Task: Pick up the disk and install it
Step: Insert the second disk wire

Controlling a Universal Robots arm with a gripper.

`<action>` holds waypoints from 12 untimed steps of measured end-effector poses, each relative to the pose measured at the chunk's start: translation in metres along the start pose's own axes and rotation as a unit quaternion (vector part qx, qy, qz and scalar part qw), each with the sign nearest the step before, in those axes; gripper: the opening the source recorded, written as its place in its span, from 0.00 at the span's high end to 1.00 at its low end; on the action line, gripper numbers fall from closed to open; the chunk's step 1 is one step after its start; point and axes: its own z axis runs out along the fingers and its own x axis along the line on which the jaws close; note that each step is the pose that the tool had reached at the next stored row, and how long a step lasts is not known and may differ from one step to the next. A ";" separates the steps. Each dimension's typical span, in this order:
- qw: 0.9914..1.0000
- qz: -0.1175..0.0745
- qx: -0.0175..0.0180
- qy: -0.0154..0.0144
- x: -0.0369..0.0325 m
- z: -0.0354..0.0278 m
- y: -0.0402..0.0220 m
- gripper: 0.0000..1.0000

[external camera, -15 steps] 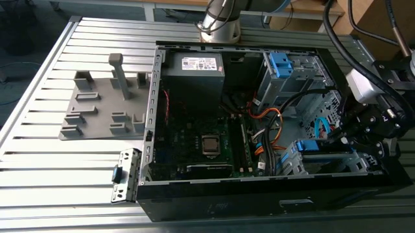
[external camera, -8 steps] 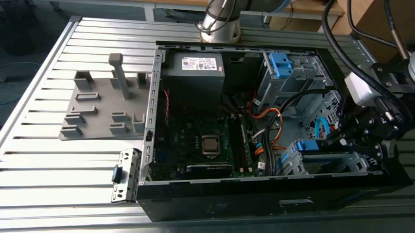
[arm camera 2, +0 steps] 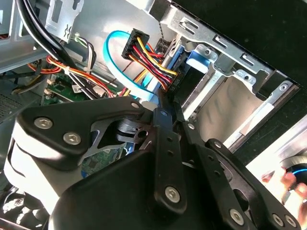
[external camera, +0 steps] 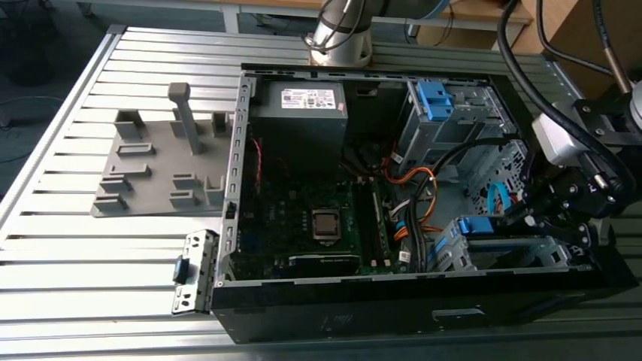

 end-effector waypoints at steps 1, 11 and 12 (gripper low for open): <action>1.000 0.000 0.000 0.000 0.0000 0.0000 0.0000 0.84; 1.000 0.000 0.000 0.000 -0.0020 -0.0158 0.0007 0.76; 1.000 0.000 0.000 -0.001 -0.0020 -0.0160 0.0007 0.76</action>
